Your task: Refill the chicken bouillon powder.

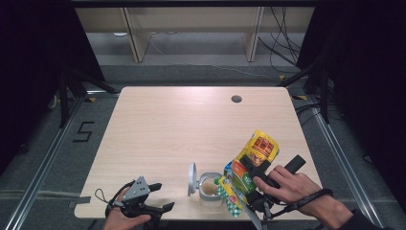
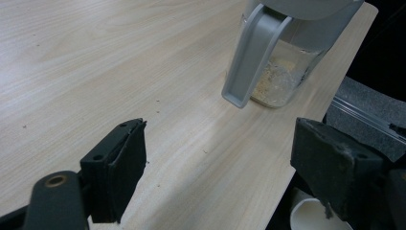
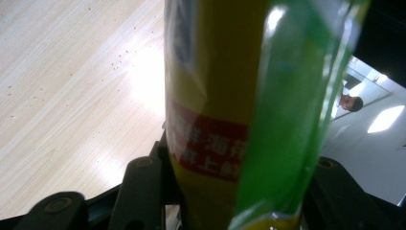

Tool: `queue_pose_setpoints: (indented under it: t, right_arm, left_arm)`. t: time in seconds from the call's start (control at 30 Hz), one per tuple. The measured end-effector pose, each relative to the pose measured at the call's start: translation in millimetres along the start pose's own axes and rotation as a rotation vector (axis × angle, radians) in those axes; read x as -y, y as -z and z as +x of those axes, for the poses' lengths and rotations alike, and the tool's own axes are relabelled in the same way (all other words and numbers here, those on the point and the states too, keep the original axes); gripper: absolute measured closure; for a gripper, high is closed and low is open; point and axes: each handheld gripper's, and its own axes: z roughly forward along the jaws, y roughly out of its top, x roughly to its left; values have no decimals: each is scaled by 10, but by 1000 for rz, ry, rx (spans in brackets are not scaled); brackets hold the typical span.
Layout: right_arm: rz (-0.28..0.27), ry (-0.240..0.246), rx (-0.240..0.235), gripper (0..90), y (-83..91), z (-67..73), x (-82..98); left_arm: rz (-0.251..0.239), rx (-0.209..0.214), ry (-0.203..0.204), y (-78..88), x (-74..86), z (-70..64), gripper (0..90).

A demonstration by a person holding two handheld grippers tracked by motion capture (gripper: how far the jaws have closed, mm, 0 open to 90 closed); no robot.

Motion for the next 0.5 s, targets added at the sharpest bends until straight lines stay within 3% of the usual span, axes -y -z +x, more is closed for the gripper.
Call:
queue_pose_setpoints:
  t: [0.5]
  right_arm:
    - [1,-8,-1,585,0,-2,18]
  left_arm:
    - [-3,-3,1,-2,2,-1,191]
